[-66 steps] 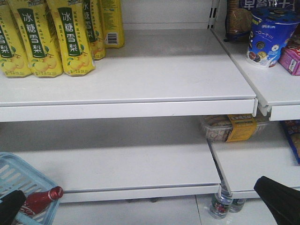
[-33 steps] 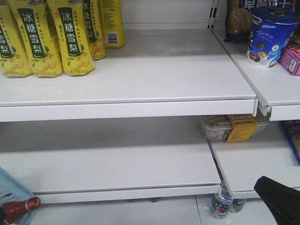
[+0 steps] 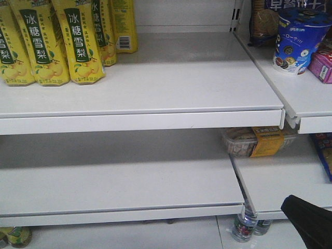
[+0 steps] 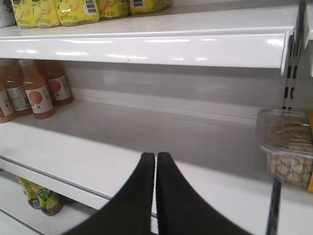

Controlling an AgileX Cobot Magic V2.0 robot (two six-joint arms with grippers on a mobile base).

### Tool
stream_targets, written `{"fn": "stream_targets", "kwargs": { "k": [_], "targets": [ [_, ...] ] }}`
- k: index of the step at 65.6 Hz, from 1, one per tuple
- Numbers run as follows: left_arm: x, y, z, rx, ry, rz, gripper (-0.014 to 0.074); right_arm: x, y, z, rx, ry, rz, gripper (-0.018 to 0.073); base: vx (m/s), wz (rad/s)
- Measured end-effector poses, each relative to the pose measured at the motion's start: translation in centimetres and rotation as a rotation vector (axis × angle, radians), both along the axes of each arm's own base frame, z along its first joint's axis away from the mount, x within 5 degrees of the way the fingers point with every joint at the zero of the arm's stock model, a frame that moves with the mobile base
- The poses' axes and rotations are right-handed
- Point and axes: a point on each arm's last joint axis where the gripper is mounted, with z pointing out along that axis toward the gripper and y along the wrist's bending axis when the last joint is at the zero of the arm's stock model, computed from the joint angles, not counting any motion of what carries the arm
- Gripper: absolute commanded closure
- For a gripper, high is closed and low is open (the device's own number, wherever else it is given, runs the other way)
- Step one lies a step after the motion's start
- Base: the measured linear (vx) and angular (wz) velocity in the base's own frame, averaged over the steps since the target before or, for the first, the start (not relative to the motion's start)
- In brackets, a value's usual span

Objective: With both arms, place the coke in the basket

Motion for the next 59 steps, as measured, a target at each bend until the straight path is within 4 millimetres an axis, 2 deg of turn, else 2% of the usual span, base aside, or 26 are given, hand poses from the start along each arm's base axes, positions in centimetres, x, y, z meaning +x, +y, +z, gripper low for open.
{"fn": "stream_targets", "kwargs": {
  "k": [59],
  "targets": [
    [0.2,0.0,1.1,0.029,-0.117,-0.008,0.0603,0.0,0.0,0.0,0.000,0.000,0.000,0.0564,0.00,0.00]
  ]
}}
